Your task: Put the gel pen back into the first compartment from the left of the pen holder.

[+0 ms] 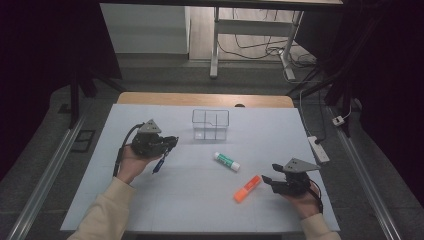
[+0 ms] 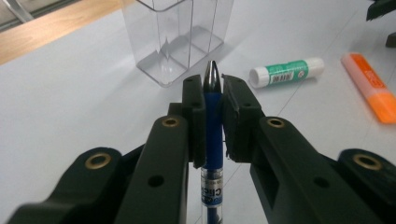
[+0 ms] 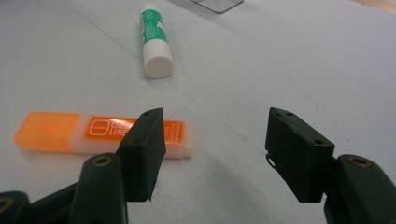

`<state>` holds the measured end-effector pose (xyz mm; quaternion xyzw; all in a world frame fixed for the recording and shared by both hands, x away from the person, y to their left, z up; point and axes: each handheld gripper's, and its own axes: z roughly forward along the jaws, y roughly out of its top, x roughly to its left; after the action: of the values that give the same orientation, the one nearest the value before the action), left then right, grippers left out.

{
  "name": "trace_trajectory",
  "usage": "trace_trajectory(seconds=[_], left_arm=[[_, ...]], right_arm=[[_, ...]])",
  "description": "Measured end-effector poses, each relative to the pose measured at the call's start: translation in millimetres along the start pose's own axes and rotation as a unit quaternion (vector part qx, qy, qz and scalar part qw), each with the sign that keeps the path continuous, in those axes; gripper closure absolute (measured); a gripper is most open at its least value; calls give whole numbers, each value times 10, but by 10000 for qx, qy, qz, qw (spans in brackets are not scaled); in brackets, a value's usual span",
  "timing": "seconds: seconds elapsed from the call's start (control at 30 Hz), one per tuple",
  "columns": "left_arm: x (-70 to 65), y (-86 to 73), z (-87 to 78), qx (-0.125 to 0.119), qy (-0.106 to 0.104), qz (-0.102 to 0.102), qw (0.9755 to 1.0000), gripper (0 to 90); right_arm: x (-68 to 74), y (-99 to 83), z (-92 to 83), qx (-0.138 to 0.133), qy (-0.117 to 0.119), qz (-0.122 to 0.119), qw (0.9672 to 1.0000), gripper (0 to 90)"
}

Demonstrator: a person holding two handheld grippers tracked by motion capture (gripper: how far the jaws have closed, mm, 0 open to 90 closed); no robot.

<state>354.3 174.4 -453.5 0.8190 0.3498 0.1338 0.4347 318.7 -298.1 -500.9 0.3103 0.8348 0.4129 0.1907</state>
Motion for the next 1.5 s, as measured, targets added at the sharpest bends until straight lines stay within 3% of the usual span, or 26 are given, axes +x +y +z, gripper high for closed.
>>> trace_trajectory(seconds=[0.23,0.37,0.77,1.03,1.5], left_arm=[[0,-1,-36,-220,56,-20,9997,798],[6,9,-48,-361,-44,-114,9993,798],[16,39,-93,-651,-26,-142,9978,797],[76,72,-156,-865,-192,-256,9957,798],[99,206,-27,-1058,-180,-340,9936,797]], right_arm=[[0,-2,4,-9,-10,0,10000,372],[0,-2,8,-3,8,-10,10000,372],[0,-2,9,-1,3,-8,10000,371],[-5,2,-1,-19,-11,3,10000,370],[-39,-2,-26,-94,7,16,10000,369]])
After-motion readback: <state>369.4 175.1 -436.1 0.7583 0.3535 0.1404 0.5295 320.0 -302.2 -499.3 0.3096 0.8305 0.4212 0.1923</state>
